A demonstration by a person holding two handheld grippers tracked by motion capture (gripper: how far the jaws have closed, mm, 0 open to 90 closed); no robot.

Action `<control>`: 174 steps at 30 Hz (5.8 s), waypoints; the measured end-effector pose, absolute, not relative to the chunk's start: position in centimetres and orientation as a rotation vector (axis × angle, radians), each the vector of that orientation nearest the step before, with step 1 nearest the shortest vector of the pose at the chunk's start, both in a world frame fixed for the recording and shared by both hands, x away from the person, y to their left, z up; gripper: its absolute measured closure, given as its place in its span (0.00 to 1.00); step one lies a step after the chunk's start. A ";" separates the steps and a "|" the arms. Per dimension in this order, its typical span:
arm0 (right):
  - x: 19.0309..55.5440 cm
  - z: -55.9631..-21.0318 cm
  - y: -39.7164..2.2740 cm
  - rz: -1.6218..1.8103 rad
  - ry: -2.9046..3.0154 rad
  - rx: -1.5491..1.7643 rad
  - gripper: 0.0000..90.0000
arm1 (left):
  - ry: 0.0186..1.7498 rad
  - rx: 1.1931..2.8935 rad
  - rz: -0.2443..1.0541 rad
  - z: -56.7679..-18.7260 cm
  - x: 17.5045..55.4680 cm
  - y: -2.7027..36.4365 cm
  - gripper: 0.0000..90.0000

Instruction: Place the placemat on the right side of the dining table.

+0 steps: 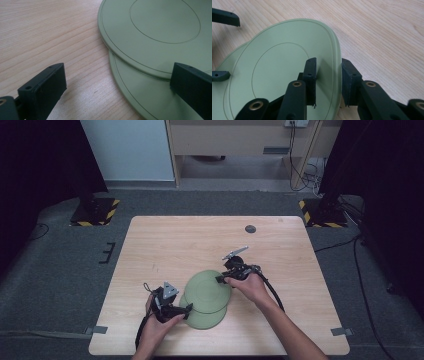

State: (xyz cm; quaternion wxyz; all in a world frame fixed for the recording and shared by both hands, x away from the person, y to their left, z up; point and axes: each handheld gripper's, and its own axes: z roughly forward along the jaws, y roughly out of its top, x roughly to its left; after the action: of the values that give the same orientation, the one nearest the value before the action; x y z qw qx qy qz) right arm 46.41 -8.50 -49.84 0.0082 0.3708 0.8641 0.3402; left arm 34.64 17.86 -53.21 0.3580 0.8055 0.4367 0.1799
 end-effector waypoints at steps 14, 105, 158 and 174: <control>47.3 -49.4 -9.3 1.072 2.686 1.175 0.85 | 1.151 2.064 0.454 -53.3 34.8 18.3 0.01; 44.0 -39.6 -10.0 1.336 2.655 1.060 0.96 | 1.357 2.026 0.589 -53.3 37.6 23.9 0.03; 47.2 -38.4 -14.6 1.324 2.450 1.262 0.96 | 1.389 2.014 0.579 -53.6 37.8 24.1 0.02; 48.9 -37.9 -15.4 1.285 2.365 1.331 0.96 | 1.389 2.014 0.579 -53.6 37.8 24.1 0.02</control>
State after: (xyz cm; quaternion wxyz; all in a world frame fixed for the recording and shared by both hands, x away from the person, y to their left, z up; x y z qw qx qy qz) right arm 48.90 -15.35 -37.90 0.0693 0.4423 0.7857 0.4269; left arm 37.84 24.10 -53.62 0.3086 0.7621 0.5254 0.2189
